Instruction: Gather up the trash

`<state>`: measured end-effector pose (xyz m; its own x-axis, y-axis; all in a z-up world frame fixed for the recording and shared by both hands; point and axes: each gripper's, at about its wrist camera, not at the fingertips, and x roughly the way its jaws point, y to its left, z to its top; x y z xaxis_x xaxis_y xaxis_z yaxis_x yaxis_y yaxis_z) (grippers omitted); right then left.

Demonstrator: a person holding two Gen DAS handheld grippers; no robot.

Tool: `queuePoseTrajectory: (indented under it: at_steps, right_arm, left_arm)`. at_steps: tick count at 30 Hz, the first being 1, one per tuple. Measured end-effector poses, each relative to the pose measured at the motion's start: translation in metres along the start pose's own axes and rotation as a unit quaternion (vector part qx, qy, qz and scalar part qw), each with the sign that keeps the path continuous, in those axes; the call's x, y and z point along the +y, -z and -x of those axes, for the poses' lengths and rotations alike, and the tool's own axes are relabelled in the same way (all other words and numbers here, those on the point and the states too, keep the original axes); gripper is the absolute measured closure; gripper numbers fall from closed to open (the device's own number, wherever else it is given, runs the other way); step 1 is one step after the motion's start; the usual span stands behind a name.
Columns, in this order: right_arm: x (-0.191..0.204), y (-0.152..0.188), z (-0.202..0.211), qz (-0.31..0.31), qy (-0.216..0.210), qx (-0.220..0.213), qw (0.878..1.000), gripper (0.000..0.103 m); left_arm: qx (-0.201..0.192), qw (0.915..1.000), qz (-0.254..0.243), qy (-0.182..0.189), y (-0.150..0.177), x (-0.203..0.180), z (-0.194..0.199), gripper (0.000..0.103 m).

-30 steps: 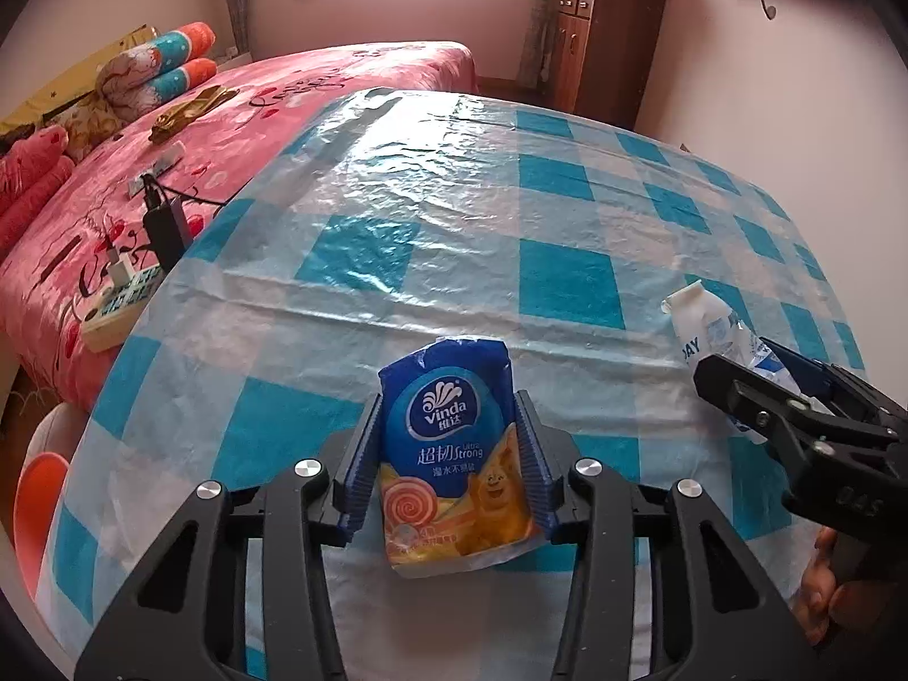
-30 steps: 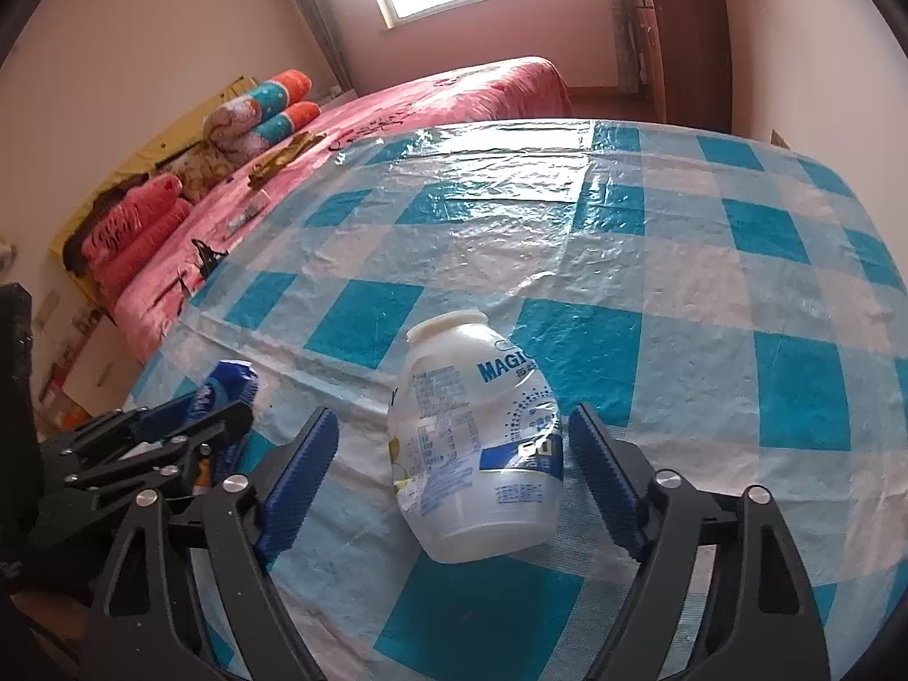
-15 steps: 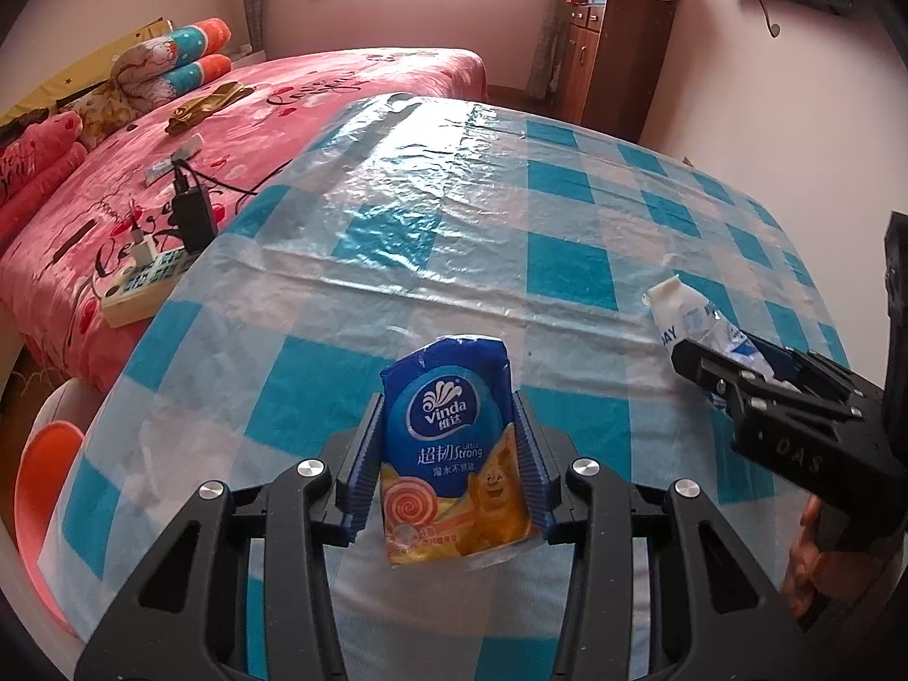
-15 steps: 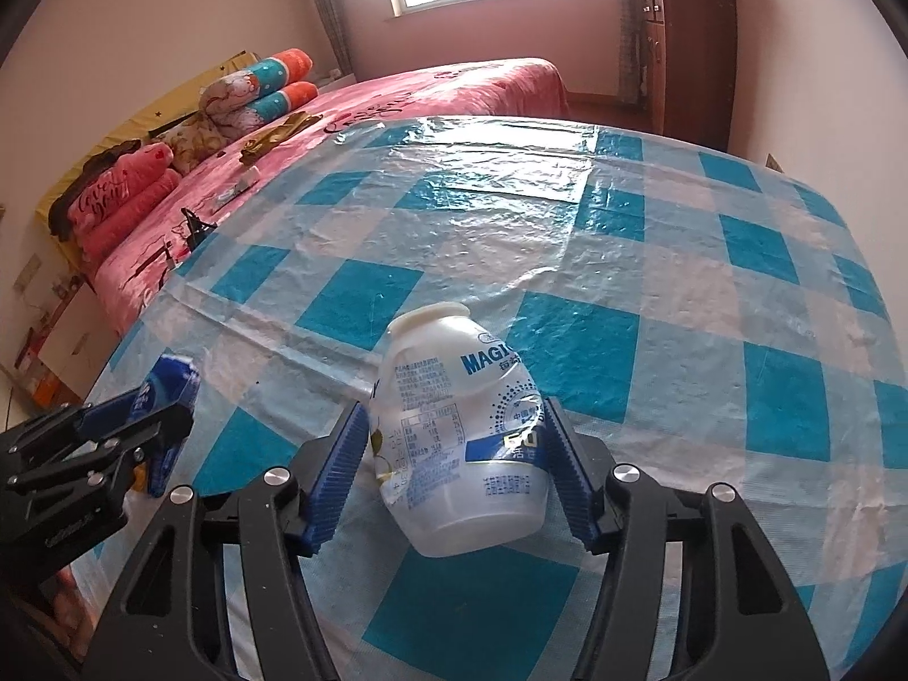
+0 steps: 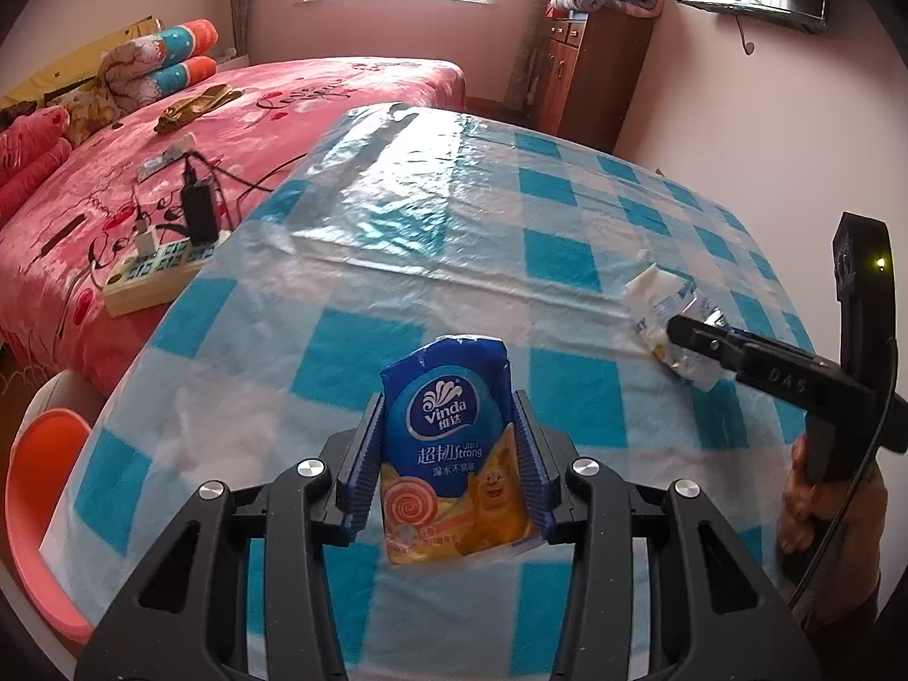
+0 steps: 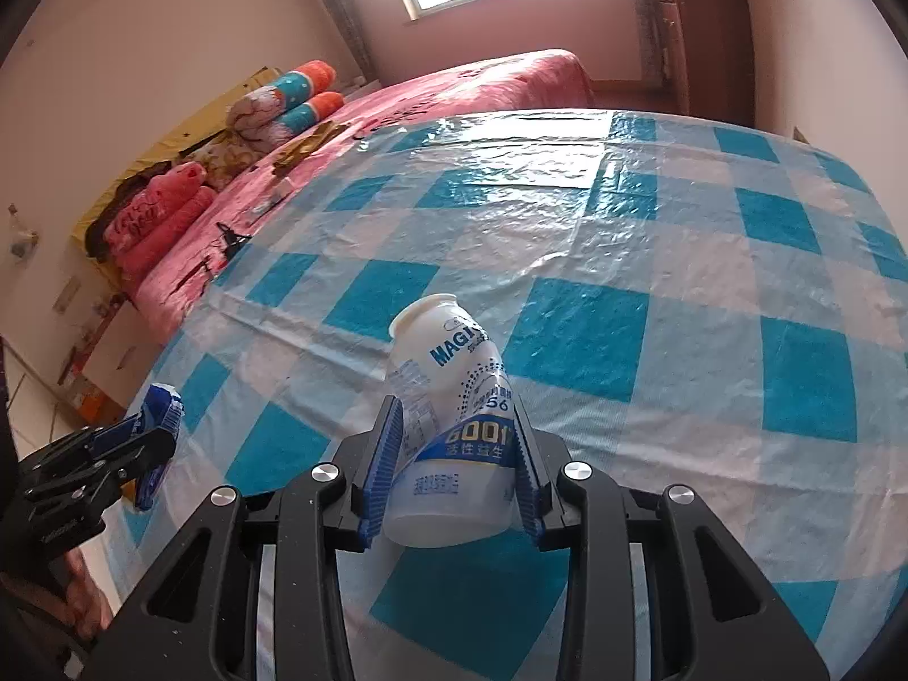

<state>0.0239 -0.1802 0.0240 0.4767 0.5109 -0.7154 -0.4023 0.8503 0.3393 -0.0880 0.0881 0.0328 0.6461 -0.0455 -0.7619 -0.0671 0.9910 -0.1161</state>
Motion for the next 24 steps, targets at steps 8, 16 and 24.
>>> queuePoseTrajectory:
  at_steps: [8, 16, 24]
  right_arm:
    - [0.013, 0.012, 0.008, 0.044, -0.032, 0.029, 0.998, 0.065]
    - [0.036, 0.014, 0.01, 0.085, 0.049, 0.003, 0.995, 0.013]
    - [0.045, 0.014, -0.011, 0.103, 0.091, 0.029, 0.99, 0.014]
  left_arm:
    - [0.001, 0.9999, 0.007, 0.013, 0.016, 0.032, 0.006, 0.058]
    - [-0.003, 0.9989, 0.011, 0.046, 0.019, 0.048, 0.008, 0.058]
    - [-0.009, 0.998, 0.006, 0.063, 0.023, 0.052, 0.008, 0.058]
